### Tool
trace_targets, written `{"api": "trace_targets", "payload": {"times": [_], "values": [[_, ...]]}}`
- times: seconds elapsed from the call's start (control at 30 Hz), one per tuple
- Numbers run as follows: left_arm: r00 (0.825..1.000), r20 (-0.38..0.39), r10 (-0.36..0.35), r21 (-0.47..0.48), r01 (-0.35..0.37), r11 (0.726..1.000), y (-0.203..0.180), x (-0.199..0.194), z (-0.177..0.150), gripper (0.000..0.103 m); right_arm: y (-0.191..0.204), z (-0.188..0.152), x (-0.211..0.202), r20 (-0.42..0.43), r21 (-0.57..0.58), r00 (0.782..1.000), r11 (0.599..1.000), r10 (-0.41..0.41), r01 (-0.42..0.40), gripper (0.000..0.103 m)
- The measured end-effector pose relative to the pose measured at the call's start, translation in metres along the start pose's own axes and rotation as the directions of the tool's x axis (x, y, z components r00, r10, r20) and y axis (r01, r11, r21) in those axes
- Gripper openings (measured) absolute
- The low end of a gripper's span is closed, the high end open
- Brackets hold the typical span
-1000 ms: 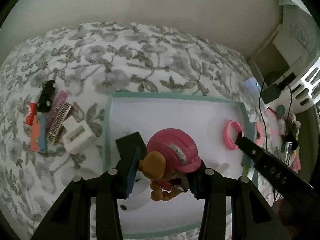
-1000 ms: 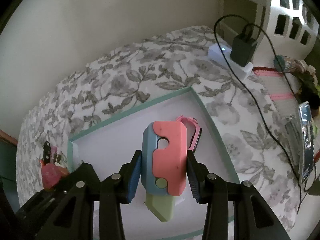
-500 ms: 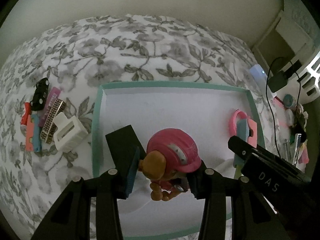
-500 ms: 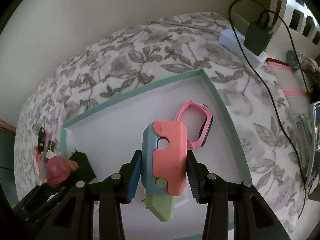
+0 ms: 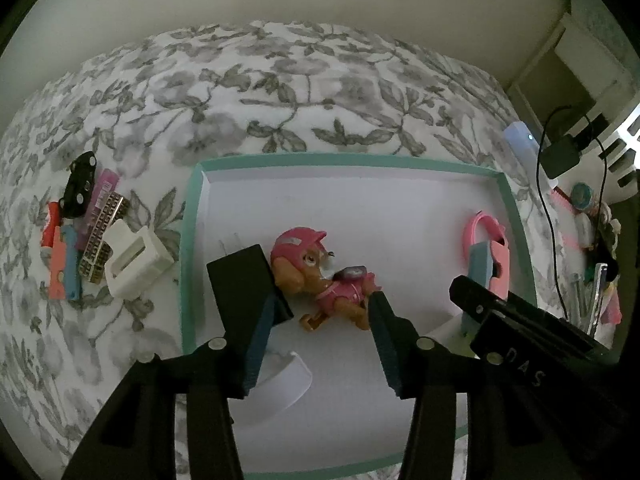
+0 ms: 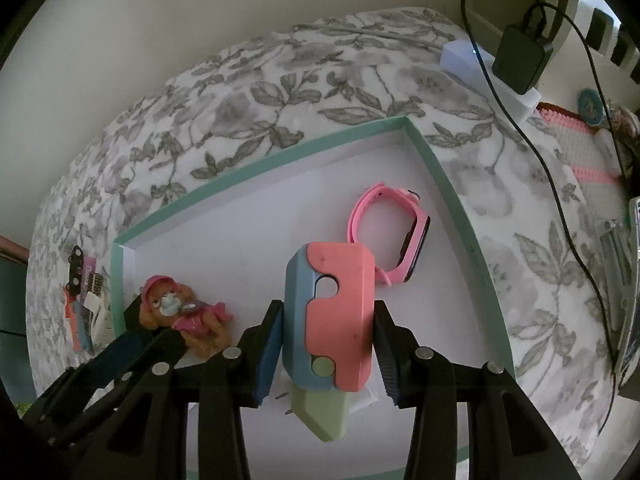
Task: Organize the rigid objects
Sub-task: 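Carry the toy dog into the tray with the left tool while the right tool places the block there, then move both open tools from the tray back to the object pile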
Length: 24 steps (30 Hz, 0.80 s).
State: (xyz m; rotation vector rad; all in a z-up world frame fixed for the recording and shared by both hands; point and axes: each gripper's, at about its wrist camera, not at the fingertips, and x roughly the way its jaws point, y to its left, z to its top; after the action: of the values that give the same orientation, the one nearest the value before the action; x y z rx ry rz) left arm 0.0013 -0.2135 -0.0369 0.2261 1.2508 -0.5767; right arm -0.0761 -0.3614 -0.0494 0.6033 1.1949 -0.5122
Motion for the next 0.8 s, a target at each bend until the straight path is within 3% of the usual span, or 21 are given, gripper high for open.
{"api": "trace_targets", "payload": {"times": [0.17, 0.27, 0.43, 0.5, 0.53, 0.8], "values": [[1.000, 0.016, 0.000, -0.022, 0.000, 1.000, 0.006, -0.008, 0.003, 0.059, 0.003, 0.002, -0.008, 0.025, -0.013, 1.000, 1.000, -0.004, 0.005, 0.047], [1.000, 0.029, 0.002, -0.048, -0.001, 0.999, 0.013, -0.014, 0.005, 0.063, 0.004, 0.004, -0.015, 0.047, -0.014, 0.999, 1.000, -0.014, 0.015, 0.060], [0.997, 0.068, 0.022, -0.085, -0.017, 0.996, 0.024, -0.024, 0.009, 0.065, 0.008, 0.005, -0.025, 0.078, -0.032, 0.997, 0.999, -0.026, 0.029, 0.066], [0.996, 0.085, 0.037, -0.106, -0.028, 0.994, 0.030, -0.028, 0.010, 0.083, 0.010, 0.005, -0.029, 0.099, -0.041, 0.994, 0.998, -0.035, 0.039, 0.073], [0.994, 0.095, 0.049, -0.119, -0.037, 0.992, 0.033, -0.030, 0.010, 0.086, 0.011, 0.005, -0.030, 0.109, -0.045, 0.993, 0.998, -0.035, 0.040, 0.074], [0.990, 0.116, 0.086, -0.219, -0.059, 0.974, 0.066, -0.036, 0.011, 0.093, 0.018, 0.004, -0.039, 0.168, -0.068, 0.985, 0.996, -0.043, 0.055, 0.092]]}}
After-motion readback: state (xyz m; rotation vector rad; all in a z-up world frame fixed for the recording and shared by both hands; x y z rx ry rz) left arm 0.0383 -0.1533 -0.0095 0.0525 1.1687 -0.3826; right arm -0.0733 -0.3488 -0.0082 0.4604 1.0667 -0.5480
